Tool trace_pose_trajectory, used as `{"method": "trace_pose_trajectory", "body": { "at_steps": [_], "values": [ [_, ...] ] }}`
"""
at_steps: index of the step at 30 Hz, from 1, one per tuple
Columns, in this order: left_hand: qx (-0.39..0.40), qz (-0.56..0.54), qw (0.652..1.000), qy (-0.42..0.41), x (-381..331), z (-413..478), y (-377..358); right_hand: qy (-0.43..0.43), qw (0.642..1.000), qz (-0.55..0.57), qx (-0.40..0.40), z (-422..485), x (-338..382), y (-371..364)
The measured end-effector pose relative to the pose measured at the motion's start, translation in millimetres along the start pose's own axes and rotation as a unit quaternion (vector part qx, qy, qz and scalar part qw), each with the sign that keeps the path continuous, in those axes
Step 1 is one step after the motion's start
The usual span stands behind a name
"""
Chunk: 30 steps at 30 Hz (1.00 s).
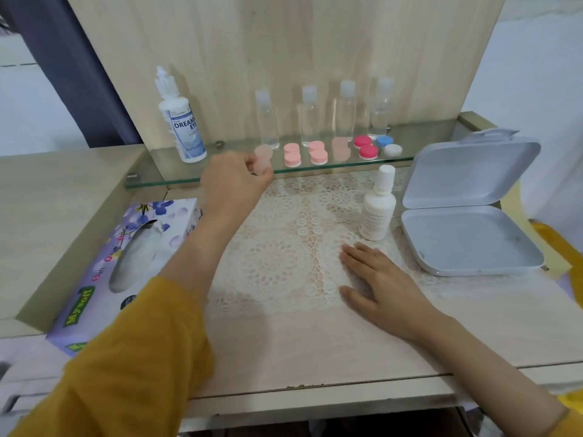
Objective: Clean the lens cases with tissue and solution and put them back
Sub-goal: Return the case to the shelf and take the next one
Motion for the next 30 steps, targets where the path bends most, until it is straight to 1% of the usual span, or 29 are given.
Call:
{"method": "trace_pose_trajectory", "body": {
  "at_steps": [6,11,19,25,28,30],
  "values": [
    [0.036,0.048,0.998,-0.005,-3,14,-14,0.001,1.0,0.001,0.0,1,0,0],
    [0.03,0.075,0.996,-0.025,-4,15,-16,0.005,1.0,0.004,-0.005,1,0,0],
    [0.045,0.088,0.995,-0.029,-7,20,-18,0.007,1.0,0.005,-0.01,1,0,0],
    [0.037,0.098,0.994,-0.038,-2,24,-20,0.007,1.0,0.008,-0.013,0,0,-1],
    [0.012,0.122,0.99,-0.065,-2,23,-21,0.005,1.0,0.014,-0.018,1,0,-1],
    [0.011,0.128,0.986,-0.107,-7,22,-22,0.007,1.0,0.015,-0.018,1,0,-1]
  ]
}}
Point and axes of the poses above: each hand's wrist, its own z-axis towards the middle knuckle, its own y-axis out of the back of the hand, x = y × z, the point moved 4 cm from there along z, towards the middle knuckle, and after that the axes turned 5 degrees about x, right-handed, at the moved point
